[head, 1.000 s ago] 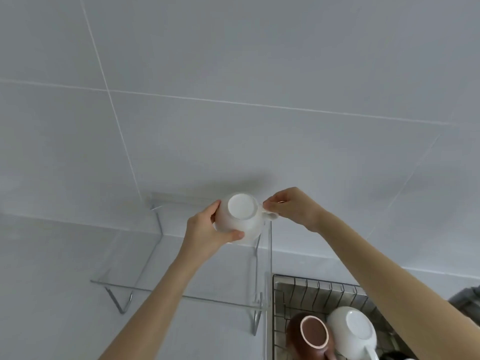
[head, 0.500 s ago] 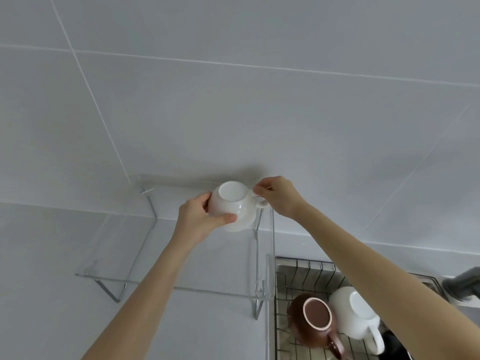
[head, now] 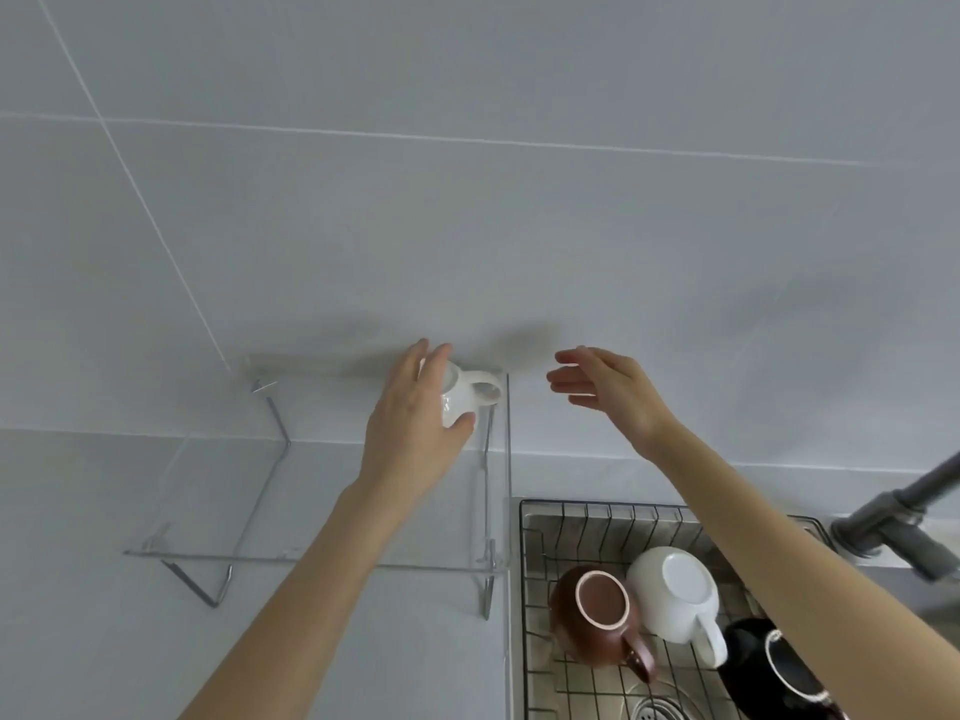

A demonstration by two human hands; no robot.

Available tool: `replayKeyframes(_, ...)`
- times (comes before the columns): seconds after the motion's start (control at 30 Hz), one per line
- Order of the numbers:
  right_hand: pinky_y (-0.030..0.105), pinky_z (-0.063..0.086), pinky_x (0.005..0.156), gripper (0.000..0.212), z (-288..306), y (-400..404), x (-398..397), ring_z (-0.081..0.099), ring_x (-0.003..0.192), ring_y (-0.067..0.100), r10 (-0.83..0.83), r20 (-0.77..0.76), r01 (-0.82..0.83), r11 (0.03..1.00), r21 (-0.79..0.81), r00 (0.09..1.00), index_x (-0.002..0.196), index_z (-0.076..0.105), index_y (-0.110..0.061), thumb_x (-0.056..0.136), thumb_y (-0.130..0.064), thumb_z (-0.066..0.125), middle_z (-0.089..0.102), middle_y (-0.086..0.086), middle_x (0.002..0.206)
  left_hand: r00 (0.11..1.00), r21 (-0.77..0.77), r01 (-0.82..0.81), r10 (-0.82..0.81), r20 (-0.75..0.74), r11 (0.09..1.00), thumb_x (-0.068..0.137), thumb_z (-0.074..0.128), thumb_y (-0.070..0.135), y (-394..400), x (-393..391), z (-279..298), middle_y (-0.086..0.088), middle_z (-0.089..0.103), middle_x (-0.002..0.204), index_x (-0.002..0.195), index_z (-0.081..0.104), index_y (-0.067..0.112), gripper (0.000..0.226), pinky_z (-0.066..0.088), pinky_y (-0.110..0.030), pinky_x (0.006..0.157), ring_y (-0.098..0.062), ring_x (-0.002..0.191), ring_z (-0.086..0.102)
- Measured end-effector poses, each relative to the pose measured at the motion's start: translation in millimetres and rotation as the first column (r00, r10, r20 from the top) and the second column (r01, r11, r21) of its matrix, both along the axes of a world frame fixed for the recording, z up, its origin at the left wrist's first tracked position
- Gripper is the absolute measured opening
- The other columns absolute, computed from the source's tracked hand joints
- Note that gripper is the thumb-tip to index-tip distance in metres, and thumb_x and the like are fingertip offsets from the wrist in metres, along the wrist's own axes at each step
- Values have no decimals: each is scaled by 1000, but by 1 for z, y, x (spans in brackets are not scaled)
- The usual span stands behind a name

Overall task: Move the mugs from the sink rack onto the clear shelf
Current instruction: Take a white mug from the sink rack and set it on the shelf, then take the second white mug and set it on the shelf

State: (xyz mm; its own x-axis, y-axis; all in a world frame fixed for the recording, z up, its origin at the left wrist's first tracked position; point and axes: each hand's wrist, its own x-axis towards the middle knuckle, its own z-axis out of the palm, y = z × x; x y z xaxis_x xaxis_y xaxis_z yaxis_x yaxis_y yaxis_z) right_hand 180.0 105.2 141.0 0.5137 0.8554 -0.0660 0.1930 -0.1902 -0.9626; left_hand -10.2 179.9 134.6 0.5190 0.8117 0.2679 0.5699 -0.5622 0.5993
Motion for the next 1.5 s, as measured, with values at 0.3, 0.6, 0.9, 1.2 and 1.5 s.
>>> replayKeyframes(0.3,42,52,79,22,-55,-135,33,61,75,23,-229,53,235,935,-266,972,84,65,-8,90,-19,48,67,12,85,871,-132,491,-485,76,861,83,57,12,-99,56,-37,-1,56,126,119,54,17,36,38,-19,97,-15,113,54)
replayKeyframes(0.6,27,36,78,32,-144,-211,19,56,96,23,-290,234,371,768,-521,928,116,57,-5,88,-20,52,65,14,114,775,-400,522,-615,-145,753,78,63,13,-138,119,-121,-10,51,132,127,46,11,52,39,-35,98,-25,118,50)
replayKeyframes(0.9,42,50,84,30,-173,-203,8,62,100,33,-253,403,449,720,-529,880,115,53,-4,93,-22,44,67,15,109,705,-490,460,-640,-305,740,67,75,21,-136,158,-165,-13,50,128,125,41,9,69,40,-37,94,-28,115,49)
replayKeyframes(1.2,31,38,65,20,-198,-189,21,64,94,33,-49,576,468,641,-608,816,104,54,-3,94,-15,40,70,16,100,706,-527,448,-647,-286,722,52,83,17,-126,175,-186,-11,61,117,113,49,11,70,48,-43,91,-27,107,56)
replayKeyframes(1.5,41,50,74,21,-169,-200,30,63,83,33,-234,456,456,756,-469,858,92,62,-3,89,-20,51,73,16,87,774,-534,473,-620,-129,701,58,80,14,-123,169,-160,-10,63,116,120,50,11,69,44,-32,88,-25,108,56)
